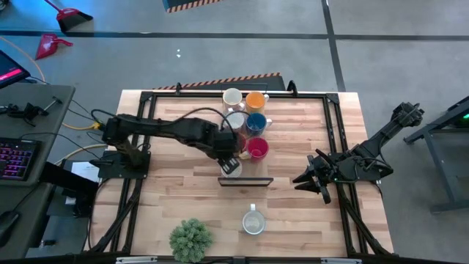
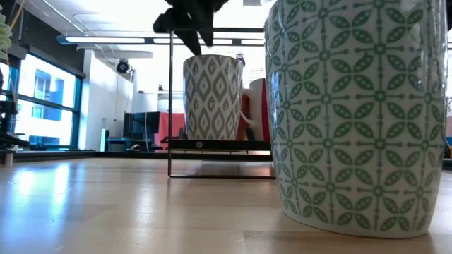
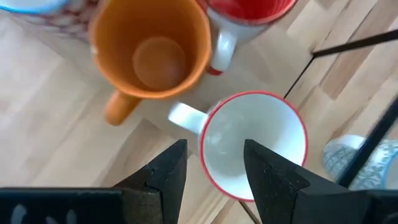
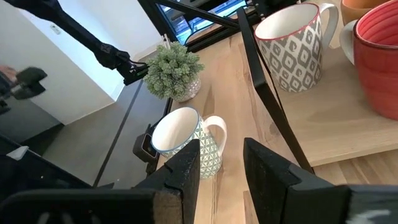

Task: Place coffee mugs
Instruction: Put the green cup on the shelf aligned with the other gray cup

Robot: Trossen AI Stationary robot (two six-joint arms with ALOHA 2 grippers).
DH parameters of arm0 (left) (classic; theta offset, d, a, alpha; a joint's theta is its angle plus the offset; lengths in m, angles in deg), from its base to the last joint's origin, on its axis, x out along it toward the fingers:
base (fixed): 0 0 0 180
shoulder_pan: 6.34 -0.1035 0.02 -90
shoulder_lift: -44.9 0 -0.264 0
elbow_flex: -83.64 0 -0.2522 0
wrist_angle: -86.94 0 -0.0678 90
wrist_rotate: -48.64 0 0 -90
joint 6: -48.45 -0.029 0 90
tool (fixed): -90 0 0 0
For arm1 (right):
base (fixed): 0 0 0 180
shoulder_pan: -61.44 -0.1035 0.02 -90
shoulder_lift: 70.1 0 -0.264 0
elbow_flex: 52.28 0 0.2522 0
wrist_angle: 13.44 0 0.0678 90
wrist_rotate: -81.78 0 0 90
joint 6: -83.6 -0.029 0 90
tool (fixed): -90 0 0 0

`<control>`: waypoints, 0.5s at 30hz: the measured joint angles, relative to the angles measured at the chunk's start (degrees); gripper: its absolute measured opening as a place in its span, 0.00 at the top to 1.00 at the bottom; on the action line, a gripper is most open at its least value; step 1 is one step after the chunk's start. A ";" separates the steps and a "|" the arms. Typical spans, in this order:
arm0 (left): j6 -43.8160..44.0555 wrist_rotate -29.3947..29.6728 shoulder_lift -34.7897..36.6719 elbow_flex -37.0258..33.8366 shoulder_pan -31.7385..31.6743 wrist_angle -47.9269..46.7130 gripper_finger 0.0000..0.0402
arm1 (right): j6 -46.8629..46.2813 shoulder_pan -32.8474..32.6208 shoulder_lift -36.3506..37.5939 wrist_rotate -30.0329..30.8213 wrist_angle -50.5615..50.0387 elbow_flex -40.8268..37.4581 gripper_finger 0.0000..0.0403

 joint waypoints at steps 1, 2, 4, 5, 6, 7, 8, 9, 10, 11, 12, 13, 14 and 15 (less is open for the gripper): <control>-0.05 0.66 0.98 0.00 0.00 -0.22 0.63 | 0.01 0.00 0.00 0.00 0.00 0.00 0.74; -0.09 1.47 2.00 0.00 0.00 -0.62 0.63 | 0.11 0.00 0.00 0.00 0.00 0.00 0.74; -0.12 2.83 4.16 0.02 0.13 -1.34 0.63 | 0.75 0.00 0.00 0.09 0.00 0.00 0.74; -0.14 3.28 5.14 0.04 0.28 -2.37 0.63 | 1.67 0.00 0.00 0.22 0.00 0.00 0.74; -0.38 3.86 6.13 0.02 0.44 -3.72 0.63 | 2.33 0.00 0.00 0.48 0.00 0.00 0.74; -0.72 4.56 7.09 0.02 0.65 -5.12 0.63 | 3.39 0.00 0.00 0.83 0.00 0.00 0.74; -1.03 5.31 7.93 0.02 0.97 -6.38 0.63 | 4.86 0.00 -0.02 1.76 0.00 0.00 0.74; -1.12 6.24 9.00 0.02 1.37 -8.01 0.63 | 6.45 0.00 0.00 2.98 0.00 0.00 0.74; -1.36 7.30 9.92 0.02 1.81 -9.89 0.63 | 7.44 0.00 -0.01 4.54 0.00 0.00 0.74; -1.59 8.37 10.84 0.02 2.28 -11.51 0.63 | 7.59 0.00 -0.02 5.69 0.00 0.00 0.74; -1.63 9.52 11.79 0.02 2.82 -12.98 0.63 | 7.55 0.03 -0.02 6.52 0.00 0.00 0.74; -1.62 10.77 12.63 0.02 3.41 -14.62 0.63 | 7.56 0.09 -0.02 6.83 0.00 0.00 0.74; -1.61 11.84 13.43 0.02 4.03 -16.25 0.63 | 7.62 0.18 -0.02 6.85 0.00 0.00 0.74; -1.62 12.72 14.27 0.02 4.70 -17.79 0.63 | 7.69 0.44 -0.04 6.85 0.00 0.00 0.74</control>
